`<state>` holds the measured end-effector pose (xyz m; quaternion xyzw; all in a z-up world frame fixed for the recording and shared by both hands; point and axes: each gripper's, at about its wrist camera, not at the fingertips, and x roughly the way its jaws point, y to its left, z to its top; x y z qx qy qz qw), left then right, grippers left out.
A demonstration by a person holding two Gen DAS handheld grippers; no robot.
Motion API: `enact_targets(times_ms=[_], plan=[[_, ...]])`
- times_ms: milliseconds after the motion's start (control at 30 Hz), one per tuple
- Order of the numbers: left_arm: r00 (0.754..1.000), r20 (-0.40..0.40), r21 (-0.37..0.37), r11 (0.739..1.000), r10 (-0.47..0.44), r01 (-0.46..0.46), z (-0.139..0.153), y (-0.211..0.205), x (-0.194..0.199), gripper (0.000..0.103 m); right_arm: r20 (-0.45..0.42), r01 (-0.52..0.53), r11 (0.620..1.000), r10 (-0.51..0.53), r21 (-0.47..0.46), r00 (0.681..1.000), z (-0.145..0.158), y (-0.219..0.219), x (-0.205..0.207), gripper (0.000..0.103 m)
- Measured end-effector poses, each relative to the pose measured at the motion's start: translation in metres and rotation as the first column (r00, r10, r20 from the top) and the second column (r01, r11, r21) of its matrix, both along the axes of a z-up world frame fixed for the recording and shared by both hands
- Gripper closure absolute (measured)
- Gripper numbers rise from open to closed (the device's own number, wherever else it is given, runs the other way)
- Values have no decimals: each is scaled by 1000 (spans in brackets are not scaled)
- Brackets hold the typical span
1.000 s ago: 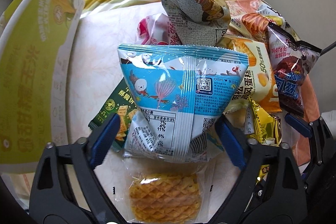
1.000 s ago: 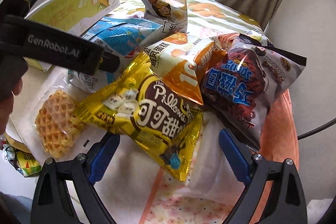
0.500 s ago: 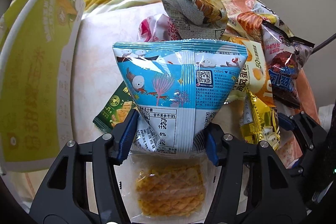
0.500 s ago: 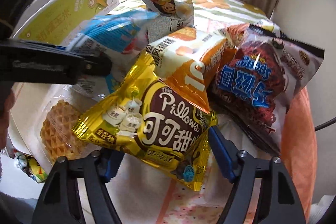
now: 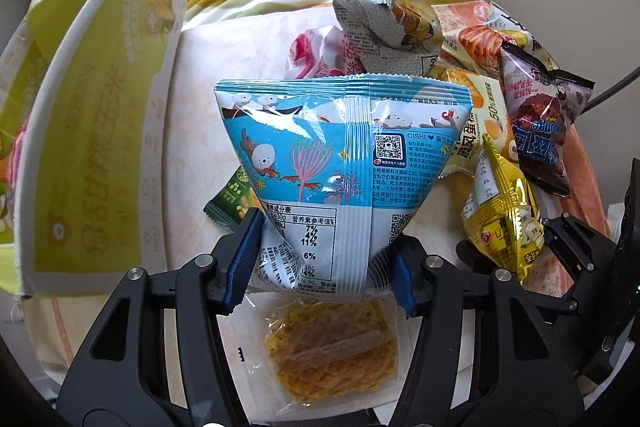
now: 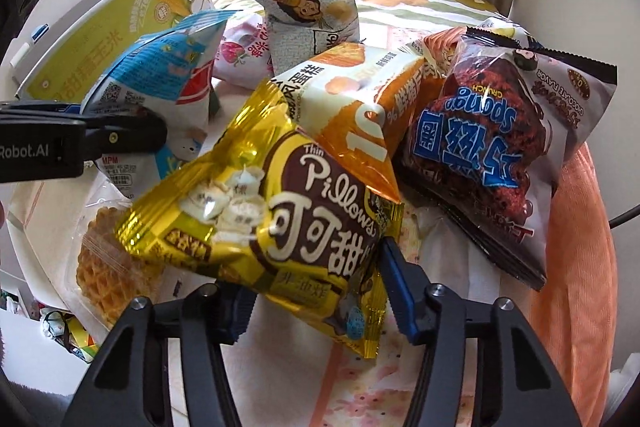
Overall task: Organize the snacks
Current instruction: 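Lift the blue-white bag with the left tool while the right tool grasps the Pillows bag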
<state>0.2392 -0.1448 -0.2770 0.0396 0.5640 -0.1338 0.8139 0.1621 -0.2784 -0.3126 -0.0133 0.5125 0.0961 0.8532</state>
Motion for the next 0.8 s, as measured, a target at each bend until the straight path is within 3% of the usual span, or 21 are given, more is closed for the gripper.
enact_targets(times_ms=[167, 300, 433, 800], plan=[[1000, 10, -4, 1000, 18, -17, 8, 3, -6, 49, 8, -2, 1000, 2, 19, 1000, 8, 1, -11, 59], [999, 31, -10, 999, 34, -33, 19, 5, -11, 49, 11, -13, 999, 13, 35, 1000, 18, 1, -18, 70], [997, 55, -20, 998, 54, -53, 30, 7, -17, 49, 23, -32, 998, 31, 55, 999, 24, 1, -25, 74], [980, 156, -60, 991, 127, -119, 76, 21, -36, 49, 155, -94, 994, 85, 56, 984, 72, -2, -50, 77]])
